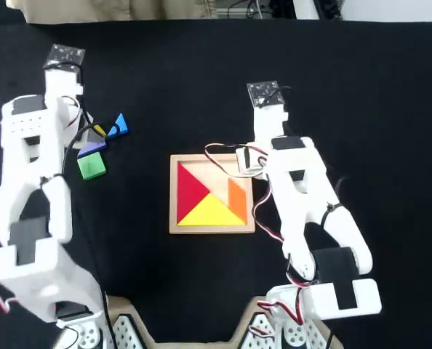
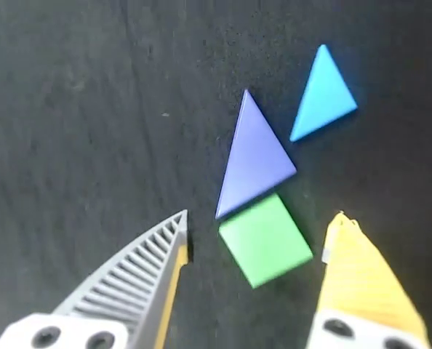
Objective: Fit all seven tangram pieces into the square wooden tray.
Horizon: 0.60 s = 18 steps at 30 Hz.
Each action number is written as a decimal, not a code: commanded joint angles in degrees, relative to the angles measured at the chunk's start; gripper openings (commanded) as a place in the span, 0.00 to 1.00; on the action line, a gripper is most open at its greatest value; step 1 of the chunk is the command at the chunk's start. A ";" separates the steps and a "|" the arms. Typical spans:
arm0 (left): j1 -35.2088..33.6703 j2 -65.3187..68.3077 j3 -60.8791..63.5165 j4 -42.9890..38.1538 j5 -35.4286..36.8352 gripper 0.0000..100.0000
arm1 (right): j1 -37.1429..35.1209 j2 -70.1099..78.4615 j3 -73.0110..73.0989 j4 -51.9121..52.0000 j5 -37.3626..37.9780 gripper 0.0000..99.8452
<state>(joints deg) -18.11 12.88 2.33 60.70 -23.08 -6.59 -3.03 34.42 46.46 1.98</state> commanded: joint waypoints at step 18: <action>0.75 25.85 -22.99 -3.87 -0.35 0.30 | 0.79 -1.54 0.57 -3.34 1.49 0.01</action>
<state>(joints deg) -18.11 38.20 -15.87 57.45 -23.87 -6.59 -3.03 35.30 44.09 3.03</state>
